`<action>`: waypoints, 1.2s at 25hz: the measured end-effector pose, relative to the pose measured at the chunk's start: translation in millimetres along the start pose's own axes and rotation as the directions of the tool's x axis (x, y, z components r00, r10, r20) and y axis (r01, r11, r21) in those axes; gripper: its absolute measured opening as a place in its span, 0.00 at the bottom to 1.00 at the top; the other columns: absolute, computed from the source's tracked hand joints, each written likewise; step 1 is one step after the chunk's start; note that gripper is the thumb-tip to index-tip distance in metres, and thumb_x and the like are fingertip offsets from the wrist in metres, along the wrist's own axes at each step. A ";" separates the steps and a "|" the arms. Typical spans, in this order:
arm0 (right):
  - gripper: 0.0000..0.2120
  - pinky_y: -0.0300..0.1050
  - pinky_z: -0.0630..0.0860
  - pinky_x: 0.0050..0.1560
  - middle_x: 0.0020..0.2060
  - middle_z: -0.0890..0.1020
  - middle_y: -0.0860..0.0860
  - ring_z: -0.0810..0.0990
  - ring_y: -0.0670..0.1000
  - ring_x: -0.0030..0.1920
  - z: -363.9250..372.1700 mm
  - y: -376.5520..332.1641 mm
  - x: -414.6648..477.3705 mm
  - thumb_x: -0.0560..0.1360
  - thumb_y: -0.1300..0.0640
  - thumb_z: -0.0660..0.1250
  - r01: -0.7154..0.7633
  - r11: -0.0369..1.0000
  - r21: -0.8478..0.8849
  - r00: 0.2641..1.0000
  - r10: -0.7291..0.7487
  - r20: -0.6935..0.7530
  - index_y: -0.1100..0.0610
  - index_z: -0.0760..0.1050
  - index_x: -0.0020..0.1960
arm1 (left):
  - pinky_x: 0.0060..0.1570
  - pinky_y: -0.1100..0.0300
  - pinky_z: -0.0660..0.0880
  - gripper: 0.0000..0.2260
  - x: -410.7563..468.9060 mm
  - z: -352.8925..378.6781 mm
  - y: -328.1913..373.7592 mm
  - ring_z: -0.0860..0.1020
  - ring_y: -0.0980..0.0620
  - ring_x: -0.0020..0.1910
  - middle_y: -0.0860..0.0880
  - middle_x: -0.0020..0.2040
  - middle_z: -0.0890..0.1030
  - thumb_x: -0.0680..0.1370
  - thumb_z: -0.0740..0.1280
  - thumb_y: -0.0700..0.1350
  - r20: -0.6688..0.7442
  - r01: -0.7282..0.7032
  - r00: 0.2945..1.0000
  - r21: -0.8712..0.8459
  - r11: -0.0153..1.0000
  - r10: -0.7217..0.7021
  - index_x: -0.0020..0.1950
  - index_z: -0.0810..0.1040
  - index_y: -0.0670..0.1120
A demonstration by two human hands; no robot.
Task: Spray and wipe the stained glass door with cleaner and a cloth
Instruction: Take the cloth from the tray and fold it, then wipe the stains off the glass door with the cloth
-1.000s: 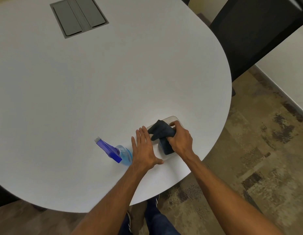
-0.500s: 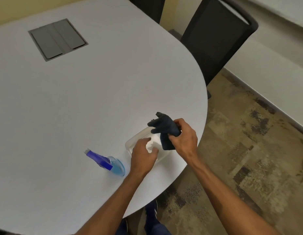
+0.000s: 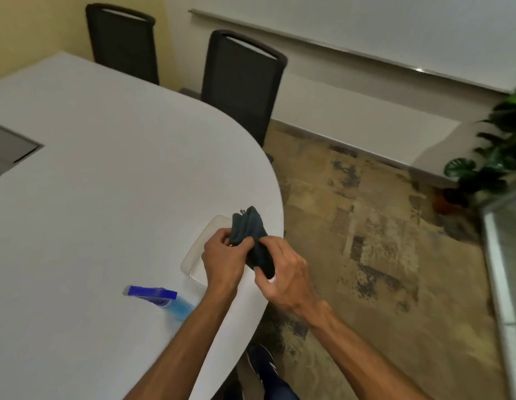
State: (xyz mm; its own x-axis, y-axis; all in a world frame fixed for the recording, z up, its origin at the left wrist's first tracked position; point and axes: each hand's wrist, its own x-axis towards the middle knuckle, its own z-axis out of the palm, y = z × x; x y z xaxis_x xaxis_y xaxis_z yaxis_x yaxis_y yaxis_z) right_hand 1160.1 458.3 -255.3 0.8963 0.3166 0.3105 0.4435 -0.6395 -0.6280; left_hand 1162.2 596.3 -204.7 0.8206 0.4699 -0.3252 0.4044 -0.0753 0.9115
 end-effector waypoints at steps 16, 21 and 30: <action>0.26 0.51 0.84 0.53 0.58 0.81 0.39 0.80 0.42 0.58 -98.0 -35.9 -157.2 0.69 0.60 0.81 -0.447 0.776 0.445 0.605 0.629 -0.489 0.49 0.75 0.62 | 0.36 0.67 0.77 0.07 -141.3 25.5 9.4 0.80 0.58 0.40 0.55 0.38 0.82 0.70 0.75 0.41 0.685 -0.615 0.606 0.082 0.785 0.404 0.45 0.80 0.49; 0.20 0.51 0.83 0.47 0.50 0.83 0.42 0.82 0.44 0.51 -127.5 -37.3 -234.6 0.67 0.62 0.82 -0.511 0.740 0.436 0.391 0.652 -0.649 0.49 0.77 0.54 | 0.32 0.68 0.73 0.08 -210.8 56.4 -1.5 0.78 0.57 0.34 0.55 0.37 0.83 0.69 0.74 0.40 0.820 -0.685 0.410 -0.012 0.729 0.399 0.44 0.79 0.50; 0.15 0.42 0.78 0.54 0.54 0.79 0.49 0.79 0.46 0.57 -177.5 -67.3 -402.4 0.66 0.66 0.81 -0.656 0.686 0.315 0.115 0.502 -0.857 0.59 0.75 0.43 | 0.31 0.64 0.72 0.10 -364.6 89.4 -45.1 0.77 0.56 0.32 0.54 0.36 0.82 0.68 0.73 0.36 0.918 -0.741 0.174 -0.115 0.661 0.355 0.42 0.77 0.49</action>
State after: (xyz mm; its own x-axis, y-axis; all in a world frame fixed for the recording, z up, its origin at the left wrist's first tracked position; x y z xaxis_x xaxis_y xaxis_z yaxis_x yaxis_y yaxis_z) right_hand 769.7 249.6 -211.3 0.3259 -0.8853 0.3317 -0.2833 -0.4262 -0.8591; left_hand 880.9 349.7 -149.8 0.6573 -0.7528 0.0362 -0.3878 -0.2967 0.8727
